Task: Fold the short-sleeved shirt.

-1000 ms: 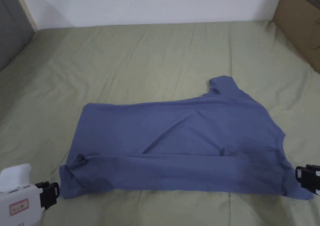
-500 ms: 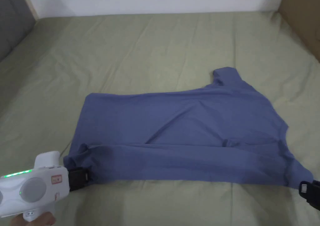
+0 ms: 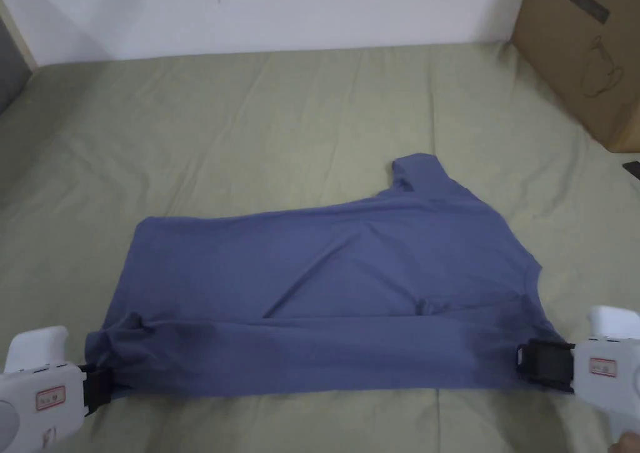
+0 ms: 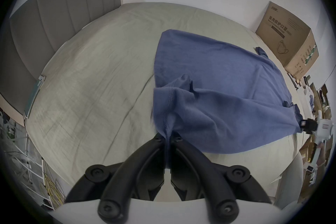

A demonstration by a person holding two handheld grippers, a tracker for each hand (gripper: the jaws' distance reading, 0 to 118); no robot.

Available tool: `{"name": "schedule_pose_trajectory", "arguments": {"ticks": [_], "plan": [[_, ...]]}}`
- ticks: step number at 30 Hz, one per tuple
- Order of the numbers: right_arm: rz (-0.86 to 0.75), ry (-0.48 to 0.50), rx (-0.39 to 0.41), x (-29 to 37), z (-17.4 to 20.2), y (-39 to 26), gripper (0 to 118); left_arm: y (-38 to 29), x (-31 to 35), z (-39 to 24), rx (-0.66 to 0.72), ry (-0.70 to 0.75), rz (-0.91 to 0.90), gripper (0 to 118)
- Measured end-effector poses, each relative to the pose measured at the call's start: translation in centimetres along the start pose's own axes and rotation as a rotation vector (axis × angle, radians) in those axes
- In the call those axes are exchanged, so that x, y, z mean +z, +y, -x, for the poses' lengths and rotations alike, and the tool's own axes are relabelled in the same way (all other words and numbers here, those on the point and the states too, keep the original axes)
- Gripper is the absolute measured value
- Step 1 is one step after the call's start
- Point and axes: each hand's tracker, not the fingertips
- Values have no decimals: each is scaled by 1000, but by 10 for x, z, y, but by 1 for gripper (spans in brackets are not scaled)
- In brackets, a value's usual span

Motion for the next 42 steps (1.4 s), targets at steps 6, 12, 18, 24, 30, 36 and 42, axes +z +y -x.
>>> {"name": "schedule_pose_trajectory", "arguments": {"ticks": [6, 12, 18, 24, 30, 36, 42], "plan": [[2, 78, 55, 2, 32, -9, 6, 7, 11, -2, -17, -16, -11, 3], [12, 101, -41, 25, 3, 1, 6, 7, 17, 14, -42, -35, 11, 3], [31, 100, 13, 70, -16, -18, 6, -17, 38, 24, -34, -46, 39, 3], [122, 34, 97, 45, -9, -60, 35, -64, 17, 28, -50, -16, 126, 5], [58, 4, 153, 70, 1, -39, 97, -41, 29, 37, 49, -25, 45, 69], [-111, 22, 155, 98, 19, -5, 6, 13, 56, 13, 183, -135, -188, 0], [-131, 94, 51, 66, 35, 18, 0, 34, 22, -27, 106, -92, -150, 0]]}}
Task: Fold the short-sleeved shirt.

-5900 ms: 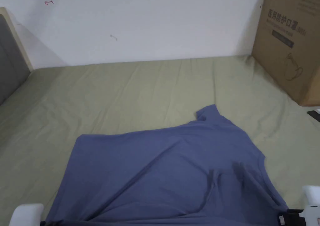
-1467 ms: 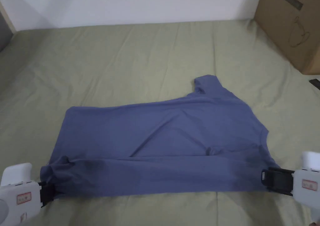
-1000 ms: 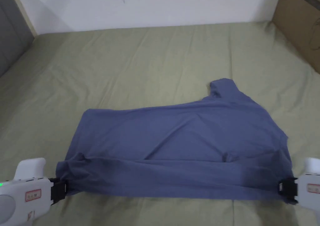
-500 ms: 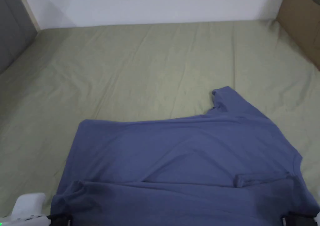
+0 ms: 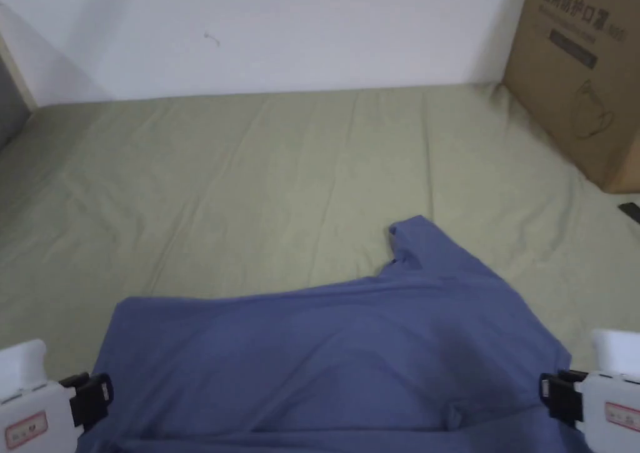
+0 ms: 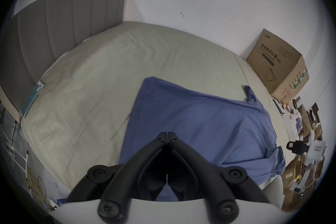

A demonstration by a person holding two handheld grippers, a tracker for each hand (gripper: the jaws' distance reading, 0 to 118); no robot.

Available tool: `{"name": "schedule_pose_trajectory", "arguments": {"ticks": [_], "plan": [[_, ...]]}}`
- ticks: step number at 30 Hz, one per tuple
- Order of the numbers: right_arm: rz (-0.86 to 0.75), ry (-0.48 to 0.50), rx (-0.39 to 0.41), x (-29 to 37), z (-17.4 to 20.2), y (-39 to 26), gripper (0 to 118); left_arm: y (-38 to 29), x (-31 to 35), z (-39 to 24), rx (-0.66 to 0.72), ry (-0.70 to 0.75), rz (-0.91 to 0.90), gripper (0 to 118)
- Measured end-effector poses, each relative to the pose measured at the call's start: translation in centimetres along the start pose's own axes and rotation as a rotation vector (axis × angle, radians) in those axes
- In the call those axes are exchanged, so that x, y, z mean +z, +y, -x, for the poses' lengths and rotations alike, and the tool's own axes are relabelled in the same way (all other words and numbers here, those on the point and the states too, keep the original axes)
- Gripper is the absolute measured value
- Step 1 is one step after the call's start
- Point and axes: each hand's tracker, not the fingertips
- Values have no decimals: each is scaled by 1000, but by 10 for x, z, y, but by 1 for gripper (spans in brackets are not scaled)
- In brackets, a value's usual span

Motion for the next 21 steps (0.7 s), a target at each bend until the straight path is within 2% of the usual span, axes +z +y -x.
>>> {"name": "schedule_pose_trajectory", "arguments": {"ticks": [5, 6, 7, 8, 9, 10, 12, 14, 16, 17, 18, 19, 21], "plan": [[-9, 25, -6, -40, -10, 59, 1, 12, -18, -2, -40, 22, 13, 0], [-2, 27, 2, -55, -13, 77, 15, 16, -20, -3, -42, 23, 17, 0], [25, 10, 28, -70, -15, 95, 60, 20, -23, -3, -41, 28, 23, 0], [57, -11, 60, -89, -16, 111, 97, 23, -25, -3, -41, 33, 22, 0], [85, 2, 89, -107, -19, 124, 116, 25, -28, -3, -42, 36, 21, 0], [95, 9, 113, -127, -22, 138, 116, 29, -32, -2, -43, 39, 23, 0], [118, -4, 121, -161, -30, 164, 105, 32, -44, 1, -48, 41, 38, 0], [196, -105, 112, -195, -33, 182, 88, 35, -58, 3, -45, 71, 89, 0], [254, -85, 115, -220, -38, 182, 84, 35, -67, 7, -30, 74, 97, 0], [308, -46, 115, -231, -40, 179, 85, 35, -71, 10, -18, 74, 107, 0], [330, -63, 128, -237, -38, 175, 85, 35, -73, 9, -14, 70, 110, 0], [286, -78, 143, -233, -34, 173, 82, 36, -74, 9, -12, 65, 116, 0], [287, -75, 189, -225, -31, 178, 58, 39, -80, 10, -19, 65, 127, 0]]}}
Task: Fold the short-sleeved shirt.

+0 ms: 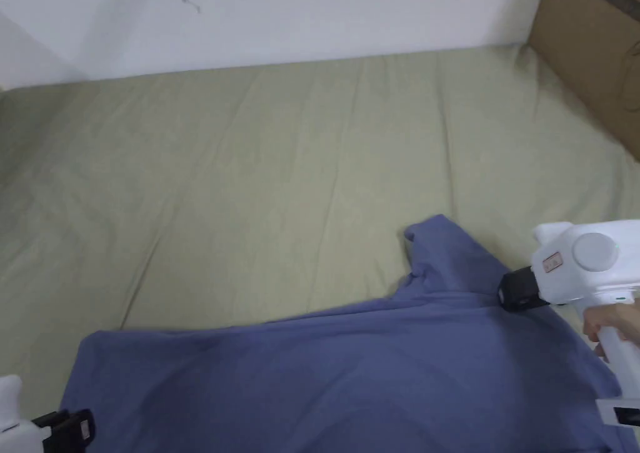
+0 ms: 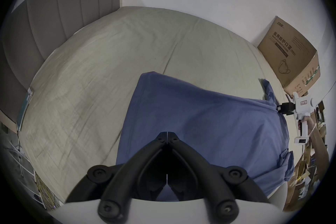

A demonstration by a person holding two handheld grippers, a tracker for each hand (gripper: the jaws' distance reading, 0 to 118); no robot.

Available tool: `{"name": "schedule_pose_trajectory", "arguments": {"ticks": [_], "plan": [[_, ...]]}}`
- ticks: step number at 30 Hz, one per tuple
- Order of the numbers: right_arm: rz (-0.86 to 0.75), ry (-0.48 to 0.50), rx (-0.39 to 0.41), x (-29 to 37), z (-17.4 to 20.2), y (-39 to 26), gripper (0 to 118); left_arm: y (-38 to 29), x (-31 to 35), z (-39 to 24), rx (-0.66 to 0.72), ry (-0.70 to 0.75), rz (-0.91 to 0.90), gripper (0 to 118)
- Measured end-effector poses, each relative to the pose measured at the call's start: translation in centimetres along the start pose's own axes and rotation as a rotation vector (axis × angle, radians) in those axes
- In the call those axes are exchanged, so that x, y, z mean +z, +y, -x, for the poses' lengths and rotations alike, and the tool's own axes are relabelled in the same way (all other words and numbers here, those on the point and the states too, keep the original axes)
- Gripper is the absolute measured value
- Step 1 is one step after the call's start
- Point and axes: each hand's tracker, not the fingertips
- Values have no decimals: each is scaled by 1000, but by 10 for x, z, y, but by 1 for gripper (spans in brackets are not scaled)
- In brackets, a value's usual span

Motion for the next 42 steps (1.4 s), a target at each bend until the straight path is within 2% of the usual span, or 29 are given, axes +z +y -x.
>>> {"name": "schedule_pose_trajectory", "arguments": {"ticks": [1, 2, 3, 4, 5, 6, 7, 8, 10, 12, 15, 17, 19, 20, 21, 22, 23, 25, 29, 32, 37, 42], "plan": [[-6, 7, 11, 4, 1, 0, 32, 4, -1, -5, -13, 3, 11, 15], [-16, 7, 21, 8, 3, -1, 12, 8, -3, -7, -21, 21, 14, 39], [-20, 18, 20, 10, 5, 0, 5, 13, -6, -9, -31, 30, 14, 63], [-17, 80, 13, 10, 6, 0, 5, 19, -8, -11, -37, 61, -3, 79], [-5, 96, 13, 10, 8, 0, 5, 26, -10, -15, -31, 66, -29, 83], [-8, 70, 23, 8, 11, 0, 5, 35, -13, -15, -28, 55, -54, 83], [-9, 45, 62, 7, 13, -1, 5, 44, -18, -14, -31, 37, -49, 90], [-11, 45, 59, 10, 13, 0, 5, 56, -26, -13, -29, 33, -42, 92], [-15, 49, 36, 15, 11, 3, 5, 78, -52, -6, -35, 57, 26, 92], [-34, 62, 19, 20, 7, 6, 5, 92, -75, -5, -45, 61, 15, 92], [-41, 68, 2, 26, 5, 7, 5, 106, -117, 2, 16, 72, 71, 92], [-43, 61, 9, 27, 6, 7, 5, 100, -144, 1, 7, 101, 189, 75], [-45, 59, 7, 30, 8, 6, 5, 94, -130, -13, -93, 158, 106, 69], [-52, 56, 3, 32, 7, 6, 5, 95, -122, -17, -113, 154, 98, 58], [-59, 59, -2, 35, 6, 6, 5, 95, -126, -13, -133, 156, 87, 39], [-77, 61, -16, 39, 7, 6, 5, 94, -123, -13, -129, 146, 90, 8], [-88, 65, -29, 43, 6, 7, 5, 95, -121, -12, -124, 140, 90, 1], [-117, 79, -55, 56, 5, 6, 5, 99, -114, -14, -113, 121, 106, 1], [-185, 71, 11, 96, 7, -3, 5, 99, -72, -18, -159, 78, 61, 1], [-229, 74, 14, 130, 6, -18, 5, 96, -27, -16, -187, 65, -4, 1], [-312, 88, 25, 193, -2, -74, 5, 69, 56, -3, -174, -1, -101, 1], [-304, 116, 25, 221, -6, -155, 5, 6, 99, 16, -174, 1, -100, 2]]}}
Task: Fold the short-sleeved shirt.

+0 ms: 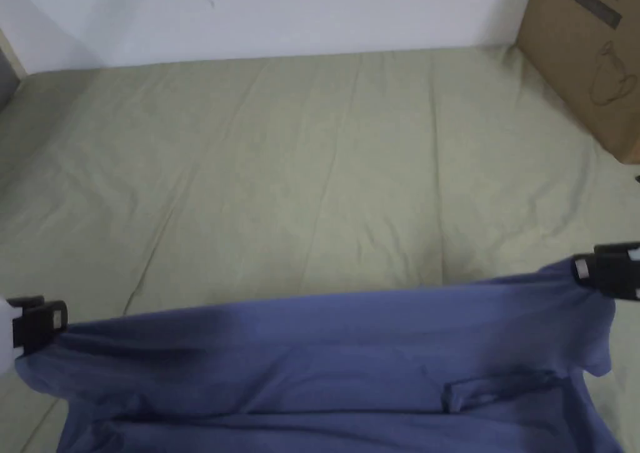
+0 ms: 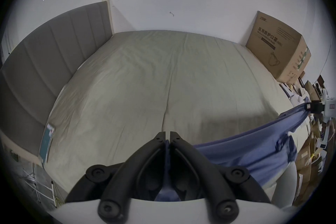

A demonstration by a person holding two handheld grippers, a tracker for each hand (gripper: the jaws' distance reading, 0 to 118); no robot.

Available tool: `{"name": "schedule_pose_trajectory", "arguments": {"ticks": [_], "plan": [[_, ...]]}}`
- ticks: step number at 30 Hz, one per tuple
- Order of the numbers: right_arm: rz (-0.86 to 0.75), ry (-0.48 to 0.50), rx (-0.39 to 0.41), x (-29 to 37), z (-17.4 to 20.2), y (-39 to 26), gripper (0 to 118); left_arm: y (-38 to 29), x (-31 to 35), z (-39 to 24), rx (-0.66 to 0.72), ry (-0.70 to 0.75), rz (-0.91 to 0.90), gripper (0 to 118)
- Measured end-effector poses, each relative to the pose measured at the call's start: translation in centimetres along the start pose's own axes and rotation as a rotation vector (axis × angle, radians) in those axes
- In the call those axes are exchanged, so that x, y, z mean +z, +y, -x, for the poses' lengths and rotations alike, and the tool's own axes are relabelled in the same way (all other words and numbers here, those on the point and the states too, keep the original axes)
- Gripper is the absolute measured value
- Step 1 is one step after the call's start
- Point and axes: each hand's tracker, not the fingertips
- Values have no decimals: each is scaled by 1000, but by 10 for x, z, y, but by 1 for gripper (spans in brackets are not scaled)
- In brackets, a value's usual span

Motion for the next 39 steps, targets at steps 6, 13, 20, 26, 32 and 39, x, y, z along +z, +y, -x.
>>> {"name": "schedule_pose_trajectory", "arguments": {"ticks": [6, 13, 20, 26, 32, 39], "plan": [[149, -42, -27, -10, 14, -115, 5, -90, -8, 6, 32, 38, 142, 2], [157, -36, -106, -37, 27, -172, 67, -127, -27, 9, 153, 96, 185, 82], [-97, -37, -122, 31, 48, -120, 90, -116, 26, 30, 295, -9, 36, 87], [-225, 17, -81, 40, 106, -110, 9, -133, 41, 37, 423, -168, -20, 9], [-227, 165, -79, 23, 165, -107, 0, -156, 37, 52, 467, -188, -1, 0], [-181, 200, -27, 6, 201, -103, 0, -168, 8, 98, 681, -364, 26, 118]]}}
